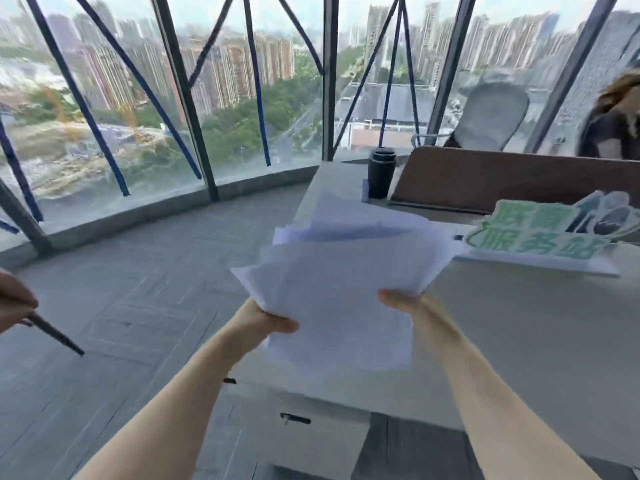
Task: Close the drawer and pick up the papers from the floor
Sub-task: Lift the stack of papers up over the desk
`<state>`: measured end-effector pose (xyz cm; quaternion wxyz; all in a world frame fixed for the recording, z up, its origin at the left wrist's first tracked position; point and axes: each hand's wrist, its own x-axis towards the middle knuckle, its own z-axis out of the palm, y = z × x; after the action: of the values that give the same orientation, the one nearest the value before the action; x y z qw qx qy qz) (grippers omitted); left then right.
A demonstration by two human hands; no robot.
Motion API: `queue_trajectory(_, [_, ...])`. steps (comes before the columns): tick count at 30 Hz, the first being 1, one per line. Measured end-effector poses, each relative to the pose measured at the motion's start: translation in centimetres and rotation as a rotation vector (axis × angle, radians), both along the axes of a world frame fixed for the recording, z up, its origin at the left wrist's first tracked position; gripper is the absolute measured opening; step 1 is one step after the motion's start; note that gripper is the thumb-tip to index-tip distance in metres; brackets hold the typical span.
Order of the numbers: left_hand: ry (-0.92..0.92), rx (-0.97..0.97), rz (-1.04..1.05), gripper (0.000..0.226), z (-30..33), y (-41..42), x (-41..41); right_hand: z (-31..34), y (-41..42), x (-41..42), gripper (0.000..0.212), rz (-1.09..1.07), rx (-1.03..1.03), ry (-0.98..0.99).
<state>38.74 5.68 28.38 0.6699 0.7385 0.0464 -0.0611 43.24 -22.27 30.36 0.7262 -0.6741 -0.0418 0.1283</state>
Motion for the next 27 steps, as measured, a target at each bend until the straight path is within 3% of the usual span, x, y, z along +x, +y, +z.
queue_trajectory(2, [0.027,0.0,0.005,0.051,-1.0,-0.9,3.3,-1.2,-0.8,4.0,0.026,0.007,-0.014,0.016])
queue_trajectory(5, [0.03,0.01,0.084,0.04,-1.6,-1.6,8.0,-2.2,-0.9,9.7,0.038,-0.035,-0.026,0.01])
queue_trajectory(8, [-0.035,-0.047,0.236,0.046,-1.5,-1.9,11.7,-2.1,-0.6,14.5,0.013,-0.144,0.005,-0.042])
queue_trajectory(10, [-0.104,-0.087,0.371,0.046,-1.6,-2.3,13.8,-1.7,-0.2,16.2,0.027,-0.192,0.033,-0.114])
queue_trajectory(12, [-0.114,-0.108,0.47,0.031,-2.5,-3.2,15.4,-2.6,0.4,17.0,0.023,-0.194,0.018,-0.141])
queue_trajectory(15, [0.023,-0.092,0.487,0.017,-6.1,-4.5,16.4,-6.7,1.7,17.0,0.016,-0.16,-0.054,-0.003])
queue_trajectory(18, [0.113,-0.132,0.477,0.022,-9.7,-5.2,16.7,-9.9,3.3,16.3,0.006,-0.199,-0.126,0.042])
queue_trajectory(23, [0.011,-0.132,0.507,0.019,-7.9,-4.0,20.1,-8.4,3.6,18.0,0.005,-0.353,-0.053,-0.049])
queue_trajectory(25, [-0.026,-0.09,0.417,0.037,-6.9,-2.7,21.6,-7.9,3.4,18.7,0.024,-0.342,-0.032,-0.058])
queue_trajectory(27, [-0.029,-0.063,0.382,0.056,-7.0,-1.8,22.2,-8.2,3.7,18.9,0.03,-0.348,-0.029,0.002])
